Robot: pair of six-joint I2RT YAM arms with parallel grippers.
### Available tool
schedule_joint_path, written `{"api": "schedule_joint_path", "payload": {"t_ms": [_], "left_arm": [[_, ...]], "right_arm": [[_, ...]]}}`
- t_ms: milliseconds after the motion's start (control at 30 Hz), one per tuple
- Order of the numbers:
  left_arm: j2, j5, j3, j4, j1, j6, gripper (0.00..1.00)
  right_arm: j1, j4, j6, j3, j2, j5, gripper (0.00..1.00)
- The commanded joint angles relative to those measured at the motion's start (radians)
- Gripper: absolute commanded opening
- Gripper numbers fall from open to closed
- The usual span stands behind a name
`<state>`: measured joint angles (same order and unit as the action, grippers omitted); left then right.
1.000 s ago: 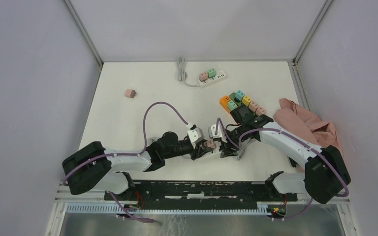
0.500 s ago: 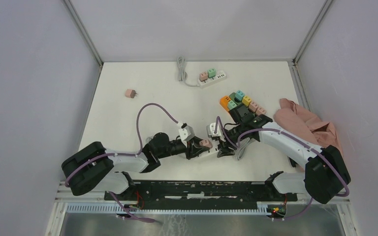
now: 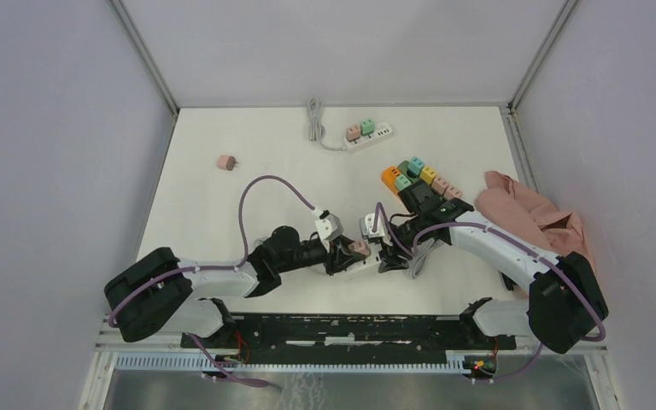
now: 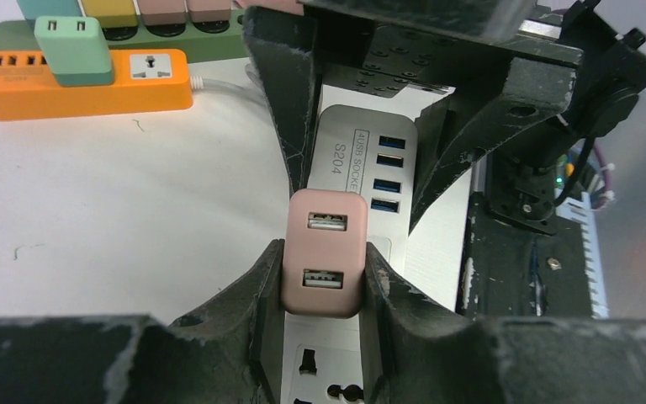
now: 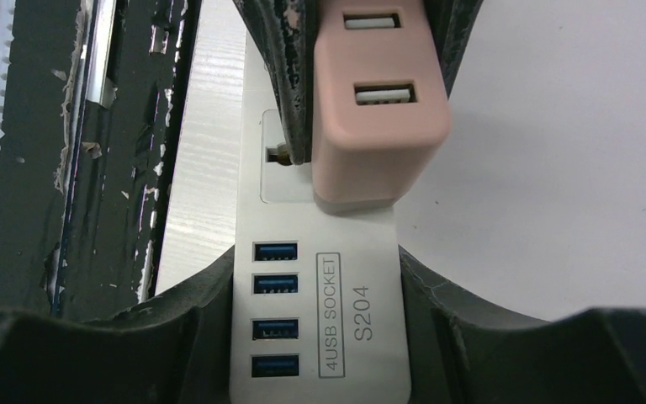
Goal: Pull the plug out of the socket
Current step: Remove the plug from the socket.
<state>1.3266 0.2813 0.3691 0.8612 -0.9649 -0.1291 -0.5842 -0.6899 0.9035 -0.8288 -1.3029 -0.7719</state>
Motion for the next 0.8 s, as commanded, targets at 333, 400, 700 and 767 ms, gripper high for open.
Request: {"api": "schedule_joint_path", "payload": {"t_ms": [333,400,700,767], "left_arm": [[-0.029,-0.099,-0.004,0.112,-0.023,0.023,0.03],[-0.029,-0.135,0.033,0.037,-0.04,0.05,0.03],[-0.049,-0.02,0.043,0.053,0.107,-0.179,0.03],[-0.056,0.001,0.015,0.094,0.122,-0.192,0.03]], "right_arm": [[-0.014,0.016,0.013,-0.034,0.0,-0.058,0.0],[-0.014,0.015,0.012,-0.035,-0.002,-0.056,0.0],[-0.013,0.017,0.01,-0.038,-0.009,-0.053,0.0],[-0.013,0.017,0.009,-0.038,-0.008,-0.053,0.0]]}}
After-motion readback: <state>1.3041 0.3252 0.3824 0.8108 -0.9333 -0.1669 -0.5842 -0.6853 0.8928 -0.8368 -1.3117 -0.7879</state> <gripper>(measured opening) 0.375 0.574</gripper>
